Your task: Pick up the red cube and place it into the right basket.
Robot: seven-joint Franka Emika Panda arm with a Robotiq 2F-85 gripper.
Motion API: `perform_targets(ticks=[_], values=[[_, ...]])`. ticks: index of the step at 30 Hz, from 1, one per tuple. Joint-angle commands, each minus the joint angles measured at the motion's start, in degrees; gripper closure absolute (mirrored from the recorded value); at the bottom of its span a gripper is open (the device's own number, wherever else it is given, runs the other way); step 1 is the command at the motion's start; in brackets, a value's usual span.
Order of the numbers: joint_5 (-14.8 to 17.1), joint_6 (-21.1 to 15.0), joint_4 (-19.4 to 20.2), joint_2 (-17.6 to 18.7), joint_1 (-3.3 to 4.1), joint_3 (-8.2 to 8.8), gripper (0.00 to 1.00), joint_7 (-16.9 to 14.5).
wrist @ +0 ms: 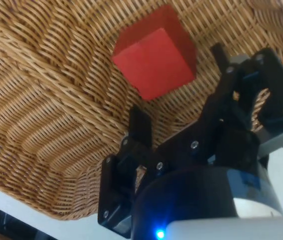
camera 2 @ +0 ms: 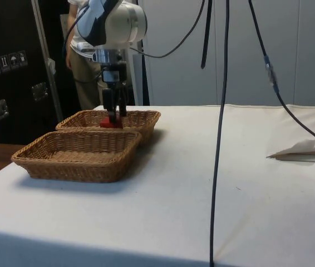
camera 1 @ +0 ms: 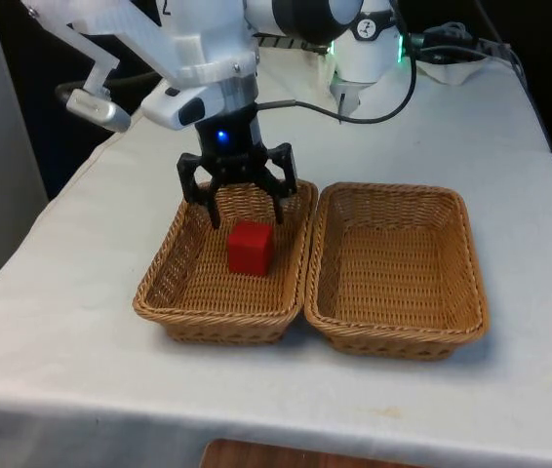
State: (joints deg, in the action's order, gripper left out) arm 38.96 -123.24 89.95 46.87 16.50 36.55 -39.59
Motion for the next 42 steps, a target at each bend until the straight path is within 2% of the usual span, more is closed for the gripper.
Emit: perform_targets(ticks=[1, 2, 3, 4, 5, 9, 11, 12, 14, 20, 21, 22, 25, 26, 29, 30, 31, 37, 38, 39, 42], values=[[0.23, 0.00, -0.46, 0.40, -0.29, -0.23, 0.20, -0.06], [0.23, 0.00, -0.52, 0.40, -0.29, -0.29, 0.03, -0.06], [0.23, 0.00, -0.52, 0.40, -0.29, -0.29, 0.00, -0.06], [0.00, 0.00, -0.06, 0.06, 0.00, 0.00, 0.00, 0.00], [0.23, 0.00, -0.57, 0.46, -0.29, -0.29, 0.00, -0.06], [0.23, 0.00, -0.63, 0.52, -0.29, -0.23, 0.00, -0.06], [-0.23, 0.52, -0.40, -0.34, 0.17, 0.23, 0.00, 0.29], [0.00, 0.00, -0.23, 0.23, 0.00, 0.00, 0.00, 0.00], [-0.57, 0.97, -0.34, -0.97, 0.57, 0.69, 0.00, 0.57], [-1.95, 2.46, 0.46, -3.67, 1.49, 1.32, 0.00, 1.43], [-1.43, 2.64, -0.17, -3.09, 0.92, 0.86, 0.00, 1.03], [-2.29, 2.64, 0.63, -4.18, 1.66, 1.38, 0.00, 1.66], [-3.32, 2.92, 1.20, -5.56, 2.01, 1.38, 0.00, 2.23], [-4.07, 3.09, 1.66, -6.59, 2.35, 1.43, 0.00, 2.81], [-5.21, 3.44, 2.41, -8.19, 2.69, 1.43, 0.00, 3.55], [-4.70, 3.44, 1.72, -7.51, 2.01, 0.86, 0.00, 3.15], [-5.61, 3.55, 2.75, -8.77, 2.81, 1.43, 0.00, 3.84], [-8.19, 4.24, 5.27, -13.12, 3.38, 1.43, 0.00, 4.81], [-7.68, 4.24, 4.76, -12.55, 2.81, 0.86, 0.00, 4.41], [-8.54, 4.30, 5.73, -13.75, 3.44, 1.38, 0.00, 4.87], [-10.08, 4.53, 7.45, -16.39, 3.72, 1.43, 0.00, 5.21]])
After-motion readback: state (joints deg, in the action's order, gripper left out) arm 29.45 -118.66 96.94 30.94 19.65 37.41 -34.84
